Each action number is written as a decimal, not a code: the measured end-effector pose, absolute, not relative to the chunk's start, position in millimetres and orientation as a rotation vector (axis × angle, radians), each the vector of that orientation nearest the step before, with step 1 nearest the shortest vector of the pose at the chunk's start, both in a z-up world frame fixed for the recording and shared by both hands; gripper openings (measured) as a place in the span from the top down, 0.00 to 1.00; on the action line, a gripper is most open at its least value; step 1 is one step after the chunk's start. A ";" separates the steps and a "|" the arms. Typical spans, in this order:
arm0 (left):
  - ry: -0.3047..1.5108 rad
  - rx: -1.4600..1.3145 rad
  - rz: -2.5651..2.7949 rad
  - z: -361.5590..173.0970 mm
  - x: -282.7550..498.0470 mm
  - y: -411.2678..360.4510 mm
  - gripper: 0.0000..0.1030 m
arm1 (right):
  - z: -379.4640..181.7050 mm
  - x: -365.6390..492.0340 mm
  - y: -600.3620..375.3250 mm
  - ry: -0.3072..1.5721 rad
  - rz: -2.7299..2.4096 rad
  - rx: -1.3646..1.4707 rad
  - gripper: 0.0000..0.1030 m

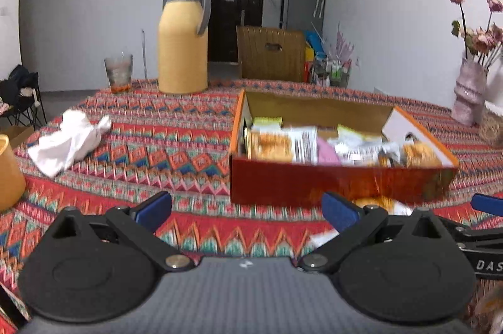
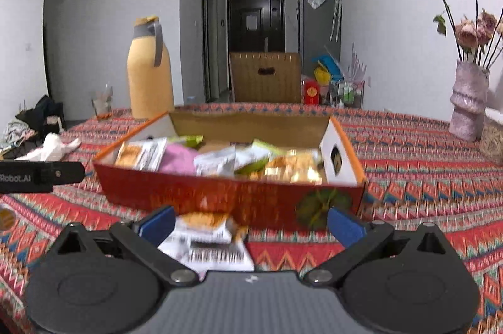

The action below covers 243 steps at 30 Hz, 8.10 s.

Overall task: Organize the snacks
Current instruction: 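Withdraw both open tools from the box toward the snack pile, then grasp the pink packet with the right tool while the left tool moves toward white sachets, then grasp a white sachet with the left tool while the right tool holds the pink packet, then carry both held packets over the box and open both tools to drop them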

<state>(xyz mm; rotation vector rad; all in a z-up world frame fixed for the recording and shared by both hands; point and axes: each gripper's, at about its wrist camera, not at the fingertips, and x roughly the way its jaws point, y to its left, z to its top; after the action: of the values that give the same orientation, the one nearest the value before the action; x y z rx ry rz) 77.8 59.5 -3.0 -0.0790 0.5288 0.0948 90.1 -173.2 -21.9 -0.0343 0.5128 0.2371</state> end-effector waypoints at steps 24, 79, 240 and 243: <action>0.637 -0.096 0.079 -48.0 70.5 61.0 0.00 | -67.4 83.2 -147.0 0.709 0.206 -0.018 0.00; 0.654 -0.093 0.068 -45.6 62.0 52.4 0.00 | -76.5 42.0 -167.1 0.622 0.276 -0.074 0.06; 0.386 -0.063 0.140 28.1 224.6 16.0 0.00 | -12.6 247.8 -186.6 0.416 0.176 0.024 0.00; 0.390 -0.062 0.143 28.6 225.3 15.7 0.00 | -12.2 247.3 -188.3 0.410 0.173 0.032 0.00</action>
<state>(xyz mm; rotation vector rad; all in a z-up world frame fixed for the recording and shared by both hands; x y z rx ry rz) 225.3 15.7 28.6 -0.0623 0.3905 0.1426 247.3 -188.3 -12.2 0.0324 0.4103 0.1727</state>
